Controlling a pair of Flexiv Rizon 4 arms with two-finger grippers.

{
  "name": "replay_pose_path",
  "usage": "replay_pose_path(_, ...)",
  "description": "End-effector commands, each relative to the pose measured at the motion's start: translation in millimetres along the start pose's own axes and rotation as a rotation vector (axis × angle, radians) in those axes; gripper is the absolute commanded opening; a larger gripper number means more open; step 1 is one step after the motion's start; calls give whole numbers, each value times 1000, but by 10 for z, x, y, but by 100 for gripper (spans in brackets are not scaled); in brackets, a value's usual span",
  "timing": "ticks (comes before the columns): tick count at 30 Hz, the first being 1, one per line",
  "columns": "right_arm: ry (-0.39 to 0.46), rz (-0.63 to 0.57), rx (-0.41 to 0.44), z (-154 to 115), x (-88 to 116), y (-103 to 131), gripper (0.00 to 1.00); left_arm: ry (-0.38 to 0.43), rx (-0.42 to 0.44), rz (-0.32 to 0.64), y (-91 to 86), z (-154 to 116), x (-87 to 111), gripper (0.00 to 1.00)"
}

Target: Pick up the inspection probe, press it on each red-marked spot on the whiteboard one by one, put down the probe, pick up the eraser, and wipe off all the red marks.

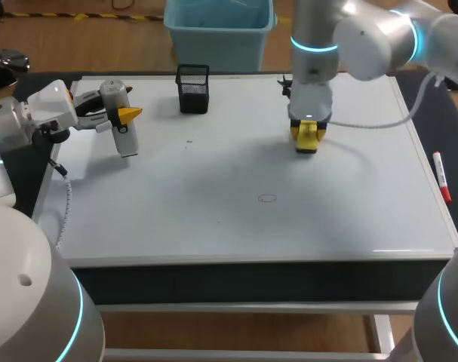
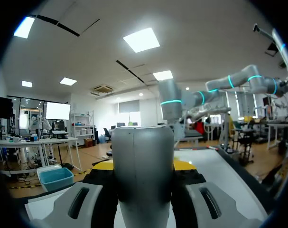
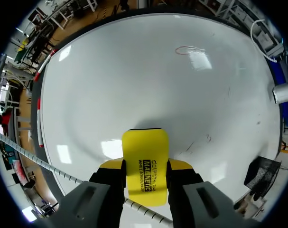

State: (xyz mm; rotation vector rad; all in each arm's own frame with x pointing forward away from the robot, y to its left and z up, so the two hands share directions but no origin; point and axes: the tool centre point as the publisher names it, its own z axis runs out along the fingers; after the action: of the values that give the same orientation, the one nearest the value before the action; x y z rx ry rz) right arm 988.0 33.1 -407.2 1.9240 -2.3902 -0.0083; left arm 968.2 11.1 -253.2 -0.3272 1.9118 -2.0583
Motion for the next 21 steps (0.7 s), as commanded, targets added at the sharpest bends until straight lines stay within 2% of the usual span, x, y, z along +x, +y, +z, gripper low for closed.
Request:
replay_pose_path(1, -2, -26, -5, -235, -60, 121, 0, 1, 3, 2, 1, 2, -3, 0)
replay_pose_path(6, -17, -66, 13, -307, -307, 197, 0, 1, 3, 2, 1, 2, -3, 0)
replay_pose_path(14, -55, -123, 23, -162, -874, 295, 0, 1, 3, 2, 1, 2, -3, 0)
replay_pose_path(21, -67, -142, 22, -77, -1042, 305, 0, 1, 3, 2, 1, 2, -3, 0)
